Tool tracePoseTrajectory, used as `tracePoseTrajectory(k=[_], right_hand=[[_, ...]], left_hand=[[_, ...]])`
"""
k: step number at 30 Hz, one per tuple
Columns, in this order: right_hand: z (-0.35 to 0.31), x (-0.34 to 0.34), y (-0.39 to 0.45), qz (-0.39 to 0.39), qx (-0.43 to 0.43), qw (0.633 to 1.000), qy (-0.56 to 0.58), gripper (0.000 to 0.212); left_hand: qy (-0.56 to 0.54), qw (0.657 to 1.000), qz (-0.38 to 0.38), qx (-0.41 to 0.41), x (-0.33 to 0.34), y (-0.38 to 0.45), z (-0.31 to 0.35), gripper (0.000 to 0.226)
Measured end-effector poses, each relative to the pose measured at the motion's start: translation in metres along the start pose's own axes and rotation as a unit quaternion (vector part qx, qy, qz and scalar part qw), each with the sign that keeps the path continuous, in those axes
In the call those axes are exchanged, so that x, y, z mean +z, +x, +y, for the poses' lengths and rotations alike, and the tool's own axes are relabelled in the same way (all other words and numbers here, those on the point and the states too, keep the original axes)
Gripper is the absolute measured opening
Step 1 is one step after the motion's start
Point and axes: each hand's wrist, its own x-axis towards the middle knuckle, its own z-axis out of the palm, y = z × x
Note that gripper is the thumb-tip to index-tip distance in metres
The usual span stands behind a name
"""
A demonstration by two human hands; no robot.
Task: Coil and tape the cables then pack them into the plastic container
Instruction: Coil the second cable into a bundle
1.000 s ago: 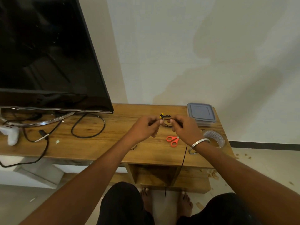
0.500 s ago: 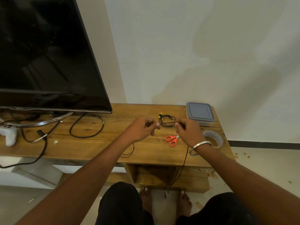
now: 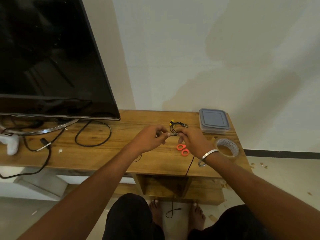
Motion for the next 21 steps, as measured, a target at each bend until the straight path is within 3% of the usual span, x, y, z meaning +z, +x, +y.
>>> tracePoseTrajectory(k=[4,6,9,12,18,21], right_hand=[[0.016,-0.005,-0.001,0.047,0.009,0.999,-0.019,0.029],[0.021,-0.004,-0.002,0.023,-0.003,1.000,-0.011,0.030],[0.016,-0.001,-0.005,-0.066,-0.002,0.997,0.045,0.048],[0.004,0.006,-0.005,-0.044,-0.032,0.996,0.071,0.057],[-0.014,0.009,0.001,-0.051,-0.055,0.997,0.032,0.013],[-0.006,0.006,0.000,-0.045,-0.032,0.998,0.016,0.021]], left_hand=[[0.018,1.000,-0.005,0.008,-0.006,-0.002,-0.010,0.018],[0.020,1.000,-0.005,0.015,-0.005,-0.003,-0.009,0.019],[0.021,0.999,-0.006,0.023,-0.002,-0.002,-0.005,0.021],[0.023,0.999,-0.015,0.037,0.001,-0.001,0.002,0.019],[0.014,0.997,-0.029,0.064,0.002,-0.002,0.013,0.020],[0.015,0.999,-0.016,0.044,-0.001,0.000,0.004,0.024]])
